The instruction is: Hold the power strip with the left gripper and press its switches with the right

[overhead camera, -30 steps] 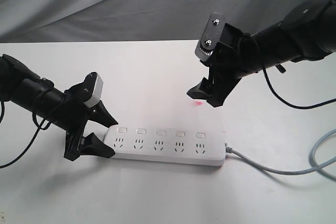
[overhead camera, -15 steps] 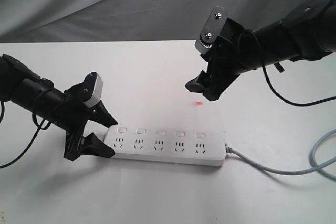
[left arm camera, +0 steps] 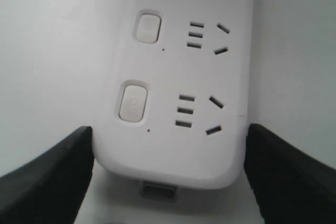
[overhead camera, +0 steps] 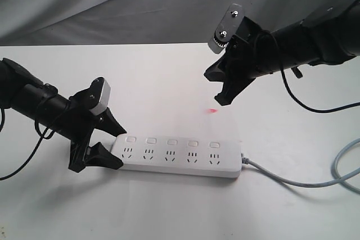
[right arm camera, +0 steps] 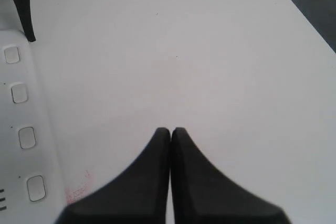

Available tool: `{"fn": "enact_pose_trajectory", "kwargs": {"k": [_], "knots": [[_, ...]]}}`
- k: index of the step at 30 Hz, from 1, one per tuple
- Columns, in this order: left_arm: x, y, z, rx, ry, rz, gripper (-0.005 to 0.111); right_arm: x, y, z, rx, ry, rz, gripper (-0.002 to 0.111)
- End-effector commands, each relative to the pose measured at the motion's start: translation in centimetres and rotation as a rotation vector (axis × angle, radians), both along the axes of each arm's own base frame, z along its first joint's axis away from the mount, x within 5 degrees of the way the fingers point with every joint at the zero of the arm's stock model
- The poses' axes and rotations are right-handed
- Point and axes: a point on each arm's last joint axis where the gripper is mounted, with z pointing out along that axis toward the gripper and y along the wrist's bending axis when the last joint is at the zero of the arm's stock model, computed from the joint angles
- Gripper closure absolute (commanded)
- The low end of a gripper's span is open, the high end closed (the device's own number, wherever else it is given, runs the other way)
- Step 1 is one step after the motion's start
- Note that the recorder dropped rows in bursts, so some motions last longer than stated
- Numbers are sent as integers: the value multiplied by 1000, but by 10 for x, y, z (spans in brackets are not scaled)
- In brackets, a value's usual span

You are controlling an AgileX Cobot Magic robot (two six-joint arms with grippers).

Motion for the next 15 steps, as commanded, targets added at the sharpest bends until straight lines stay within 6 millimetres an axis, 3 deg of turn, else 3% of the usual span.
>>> {"fn": "enact_pose_trajectory", "kwargs": {"k": [1,15], "knots": [[0,2,-13,56,-4,-5,51,-1,-3,3,10,-6,-6,108],[0,2,-13,56,-4,-5,51,-1,-3,3,24,4,-21,108]]}}
